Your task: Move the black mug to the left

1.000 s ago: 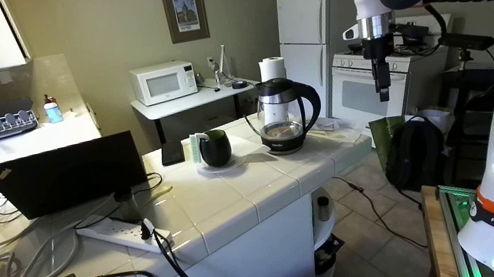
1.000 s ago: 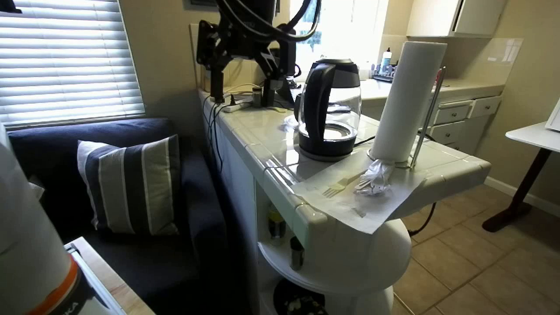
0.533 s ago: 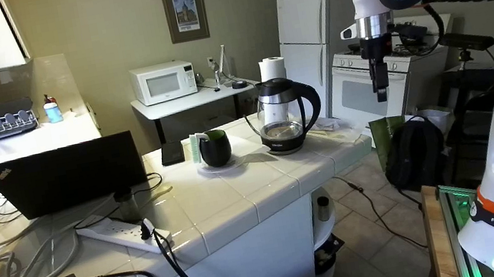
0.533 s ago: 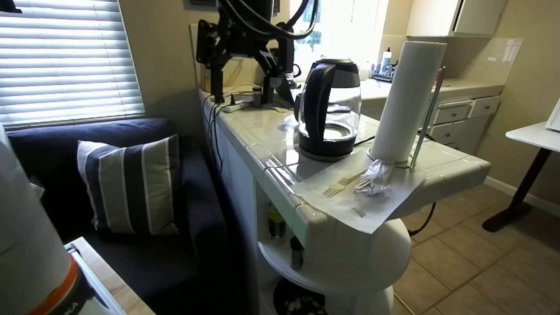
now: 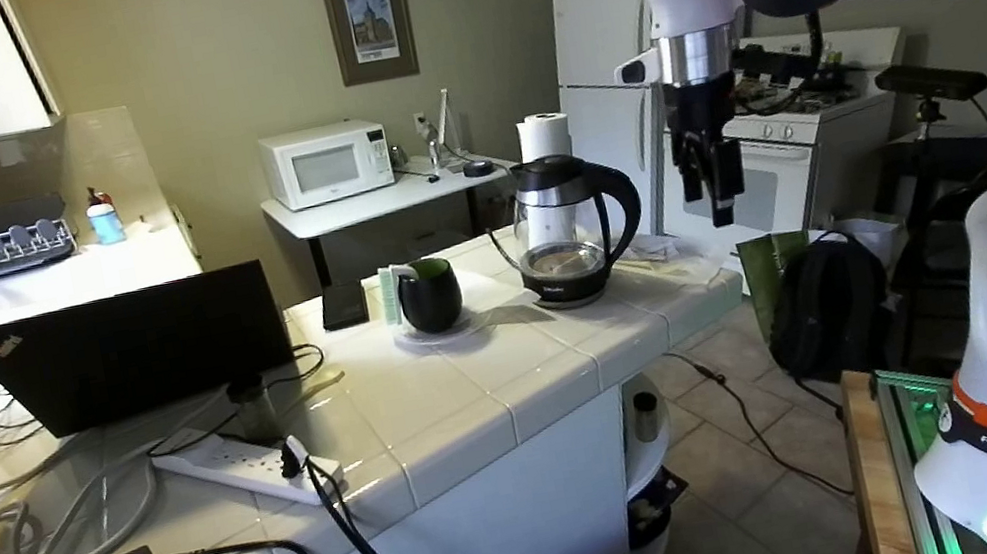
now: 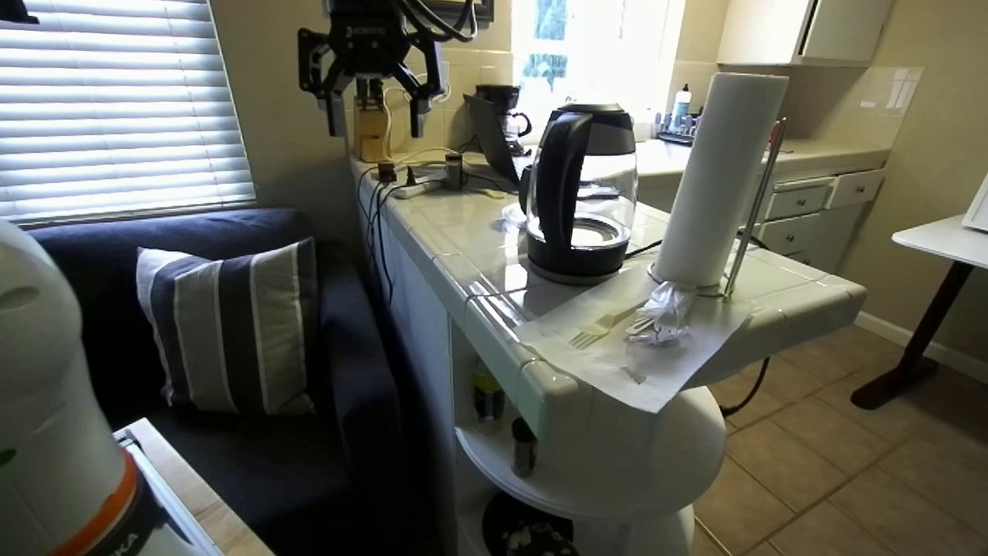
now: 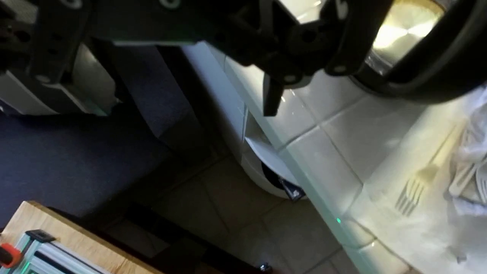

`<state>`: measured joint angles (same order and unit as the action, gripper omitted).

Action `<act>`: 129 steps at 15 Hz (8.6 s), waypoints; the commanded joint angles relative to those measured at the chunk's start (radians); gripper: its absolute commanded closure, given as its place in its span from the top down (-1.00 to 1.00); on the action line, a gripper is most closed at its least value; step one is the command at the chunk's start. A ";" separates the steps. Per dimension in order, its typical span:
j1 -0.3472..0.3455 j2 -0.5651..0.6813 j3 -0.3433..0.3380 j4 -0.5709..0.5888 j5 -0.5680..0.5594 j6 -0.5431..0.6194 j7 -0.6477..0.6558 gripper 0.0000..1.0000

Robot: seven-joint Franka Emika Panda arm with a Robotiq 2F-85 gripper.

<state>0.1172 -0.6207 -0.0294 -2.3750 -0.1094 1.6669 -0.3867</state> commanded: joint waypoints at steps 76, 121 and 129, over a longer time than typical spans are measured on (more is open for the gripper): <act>0.016 1.097 0.077 0.861 -0.313 0.489 0.021 -0.95; 0.047 1.261 0.189 1.287 0.033 0.057 0.029 -0.81; 0.054 1.334 0.219 1.373 0.083 0.063 0.043 -0.95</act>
<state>0.1667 0.6815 0.1756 -1.0680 -0.0532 1.7265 -0.3565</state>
